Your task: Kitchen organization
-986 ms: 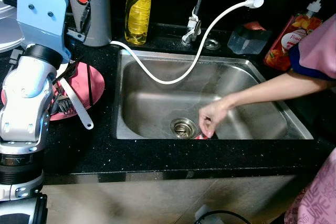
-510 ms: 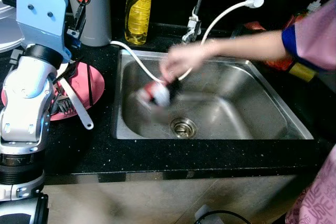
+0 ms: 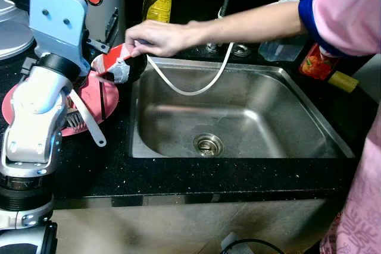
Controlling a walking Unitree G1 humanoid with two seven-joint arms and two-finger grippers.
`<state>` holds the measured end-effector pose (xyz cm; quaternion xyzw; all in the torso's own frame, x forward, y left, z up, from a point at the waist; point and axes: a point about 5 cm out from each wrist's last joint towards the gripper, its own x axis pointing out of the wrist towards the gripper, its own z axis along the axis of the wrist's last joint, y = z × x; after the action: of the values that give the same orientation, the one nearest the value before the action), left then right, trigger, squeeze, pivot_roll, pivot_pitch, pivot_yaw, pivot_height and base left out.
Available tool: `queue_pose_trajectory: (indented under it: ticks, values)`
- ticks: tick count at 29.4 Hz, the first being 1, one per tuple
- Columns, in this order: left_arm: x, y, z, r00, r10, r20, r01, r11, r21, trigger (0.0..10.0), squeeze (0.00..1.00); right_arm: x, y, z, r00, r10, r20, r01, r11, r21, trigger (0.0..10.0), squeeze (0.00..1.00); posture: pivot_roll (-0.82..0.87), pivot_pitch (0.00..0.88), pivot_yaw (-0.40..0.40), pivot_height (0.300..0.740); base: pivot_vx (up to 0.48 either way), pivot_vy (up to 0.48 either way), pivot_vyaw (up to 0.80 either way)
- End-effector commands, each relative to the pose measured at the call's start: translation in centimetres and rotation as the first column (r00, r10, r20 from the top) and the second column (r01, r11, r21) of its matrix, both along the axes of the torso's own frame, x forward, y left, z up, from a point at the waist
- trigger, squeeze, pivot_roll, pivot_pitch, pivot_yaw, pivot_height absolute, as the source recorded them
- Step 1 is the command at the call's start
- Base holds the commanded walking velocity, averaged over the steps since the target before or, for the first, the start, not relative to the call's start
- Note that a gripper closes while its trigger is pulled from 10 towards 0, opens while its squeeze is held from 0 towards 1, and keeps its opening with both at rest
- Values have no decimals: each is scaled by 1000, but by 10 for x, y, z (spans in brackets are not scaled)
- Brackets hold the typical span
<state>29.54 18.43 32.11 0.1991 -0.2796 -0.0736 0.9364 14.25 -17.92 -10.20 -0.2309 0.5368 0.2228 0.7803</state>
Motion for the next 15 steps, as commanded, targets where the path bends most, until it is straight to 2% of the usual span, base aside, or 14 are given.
queue_pose_trajectory:
  ticks: [1, 2, 15]
  values:
    - [-2, -10, -3, 999, -43, -4, 43, 999, 8, 2706, 0, -2, -5, 0, 1000, -18, -4, 18, 1000, -6, 10000, 0, 244, 0, -107, 740, 0, 0, 0]
    - [-3, -10, -3, 998, -55, -3, 55, 998, -3, 0, 0, -1, -5, 0, 1000, -18, -3, 18, 1000, -6, 10000, 0, 244, 0, -107, 740, 0, 0, 0]
    - [-5, -13, -4, 997, -72, 1, 72, 997, -10, 0, 0, -1, -5, 0, 1000, -16, -6, 16, 1000, -4, 10000, 0, 244, 0, -110, 740, 0, 0, 0]
